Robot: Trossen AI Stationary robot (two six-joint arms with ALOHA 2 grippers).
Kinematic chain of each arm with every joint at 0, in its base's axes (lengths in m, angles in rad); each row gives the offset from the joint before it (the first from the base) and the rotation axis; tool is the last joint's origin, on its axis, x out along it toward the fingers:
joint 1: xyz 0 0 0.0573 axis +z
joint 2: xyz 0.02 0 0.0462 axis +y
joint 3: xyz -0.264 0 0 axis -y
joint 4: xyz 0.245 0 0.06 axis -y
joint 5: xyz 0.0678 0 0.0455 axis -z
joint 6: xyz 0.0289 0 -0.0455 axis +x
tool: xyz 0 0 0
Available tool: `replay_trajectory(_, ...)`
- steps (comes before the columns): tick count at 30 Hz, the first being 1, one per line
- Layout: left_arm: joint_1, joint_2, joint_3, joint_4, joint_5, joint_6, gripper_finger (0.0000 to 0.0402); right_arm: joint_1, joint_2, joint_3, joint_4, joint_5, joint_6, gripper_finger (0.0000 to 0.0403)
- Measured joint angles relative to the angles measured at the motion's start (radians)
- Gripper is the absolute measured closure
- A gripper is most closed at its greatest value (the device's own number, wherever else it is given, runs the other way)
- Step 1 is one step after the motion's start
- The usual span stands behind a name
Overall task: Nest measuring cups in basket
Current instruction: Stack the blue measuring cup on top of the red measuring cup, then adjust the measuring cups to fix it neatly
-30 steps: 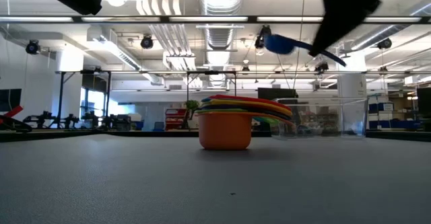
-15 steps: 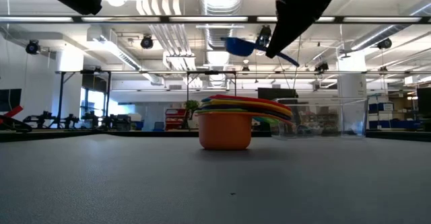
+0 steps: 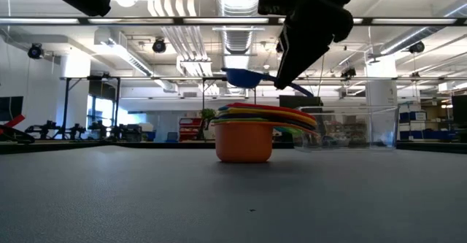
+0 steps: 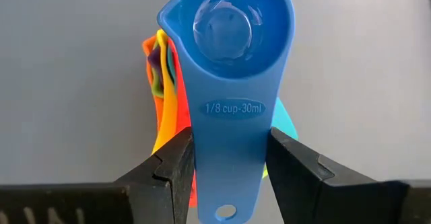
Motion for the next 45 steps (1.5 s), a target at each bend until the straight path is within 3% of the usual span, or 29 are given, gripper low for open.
replay_trajectory(14,0.000,0.000,0.000,0.000,0.000,0.000,0.0283,-0.006,0.033,0.000,0.010,0.004,-0.028,0.0242)
replay_trajectory(24,0.001,0.000,0.000,-0.001,0.000,0.000,0.0283,-0.009,0.029,0.000,0.014,0.005,-0.022,0.0145)
replay_trajectory(29,0.000,0.000,0.000,0.000,0.000,0.000,0.0283,-0.011,0.019,0.000,0.016,0.005,-0.014,0.0118)
replay_trajectory(35,0.000,0.000,0.000,-0.002,0.000,0.000,0.0283,0.000,0.015,0.000,0.016,-0.001,0.006,0.0125)
replay_trajectory(45,0.023,0.000,0.000,-0.056,-0.011,-0.002,0.0283,0.138,0.015,0.000,0.018,0.008,0.109,0.0189)
